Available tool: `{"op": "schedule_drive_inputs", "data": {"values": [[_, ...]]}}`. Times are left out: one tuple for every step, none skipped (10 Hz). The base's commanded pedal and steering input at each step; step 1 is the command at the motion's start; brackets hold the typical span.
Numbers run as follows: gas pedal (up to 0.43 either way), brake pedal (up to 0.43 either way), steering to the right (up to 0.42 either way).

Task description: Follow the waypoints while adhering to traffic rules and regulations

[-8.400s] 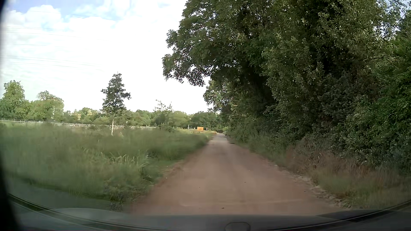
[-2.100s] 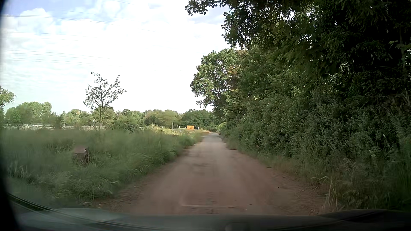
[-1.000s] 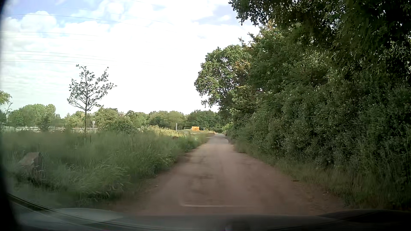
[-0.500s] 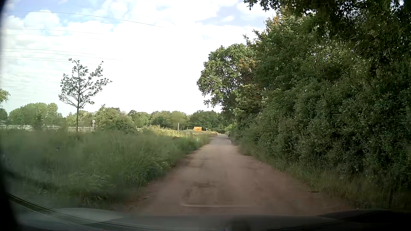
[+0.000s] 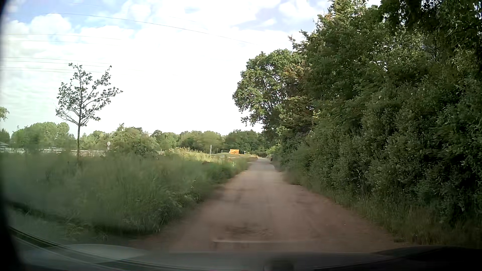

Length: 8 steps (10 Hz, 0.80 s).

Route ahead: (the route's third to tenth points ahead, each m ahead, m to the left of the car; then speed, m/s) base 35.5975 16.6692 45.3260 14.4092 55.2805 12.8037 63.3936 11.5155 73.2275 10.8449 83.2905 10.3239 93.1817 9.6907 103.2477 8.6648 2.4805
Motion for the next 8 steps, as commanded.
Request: {"op": "schedule_drive_inputs", "data": {"values": [[0.039, 0.03, -0.03], [0.047, 0.024, -0.031], [0.059, 0.03, -0.031], [0.059, 0.03, -0.031], [0.067, 0.03, -0.029], [0.067, 0.03, -0.029], [0.079, 0.03, -0.029], [0.079, 0.03, -0.029]]}}
